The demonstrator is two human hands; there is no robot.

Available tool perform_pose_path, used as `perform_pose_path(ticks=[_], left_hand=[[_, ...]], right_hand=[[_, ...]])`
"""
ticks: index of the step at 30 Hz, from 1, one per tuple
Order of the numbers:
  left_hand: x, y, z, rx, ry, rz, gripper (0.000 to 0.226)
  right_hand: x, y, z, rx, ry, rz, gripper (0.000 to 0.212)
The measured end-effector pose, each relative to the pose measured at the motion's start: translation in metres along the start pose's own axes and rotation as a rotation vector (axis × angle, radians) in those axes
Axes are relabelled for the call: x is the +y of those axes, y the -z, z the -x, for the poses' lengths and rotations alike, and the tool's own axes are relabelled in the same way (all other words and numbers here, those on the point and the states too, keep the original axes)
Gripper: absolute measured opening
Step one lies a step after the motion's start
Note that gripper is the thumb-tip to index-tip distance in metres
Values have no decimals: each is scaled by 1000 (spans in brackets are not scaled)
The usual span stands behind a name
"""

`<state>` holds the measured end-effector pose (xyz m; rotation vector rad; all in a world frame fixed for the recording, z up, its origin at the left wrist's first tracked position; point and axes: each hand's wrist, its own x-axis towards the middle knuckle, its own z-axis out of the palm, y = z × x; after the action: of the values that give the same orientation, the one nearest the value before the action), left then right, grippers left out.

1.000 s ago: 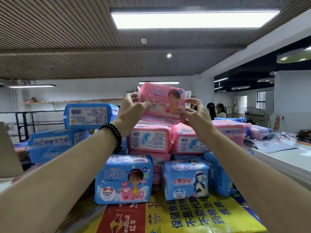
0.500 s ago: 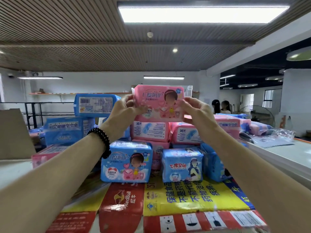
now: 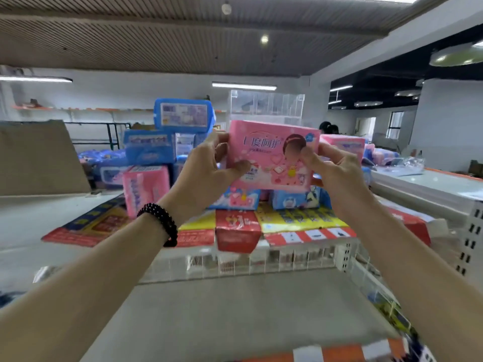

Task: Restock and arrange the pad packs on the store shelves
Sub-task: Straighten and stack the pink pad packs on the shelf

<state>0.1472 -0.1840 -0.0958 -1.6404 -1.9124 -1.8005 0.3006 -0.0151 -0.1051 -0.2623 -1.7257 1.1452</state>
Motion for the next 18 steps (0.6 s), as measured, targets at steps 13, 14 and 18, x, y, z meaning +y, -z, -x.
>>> perform_pose_path(ticks=[13,14,18], left_hand=[[-8,-16,154,-74,37,62,39],[-13,-19,165,-74,41,20,41],[-46,-40,209,-114,77,-94,38]], right_hand=[[6,26,161,-41,-28,53,31],[15,28,173,-44,-53,53,38],[59,33,208,-114,-216,38,35]])
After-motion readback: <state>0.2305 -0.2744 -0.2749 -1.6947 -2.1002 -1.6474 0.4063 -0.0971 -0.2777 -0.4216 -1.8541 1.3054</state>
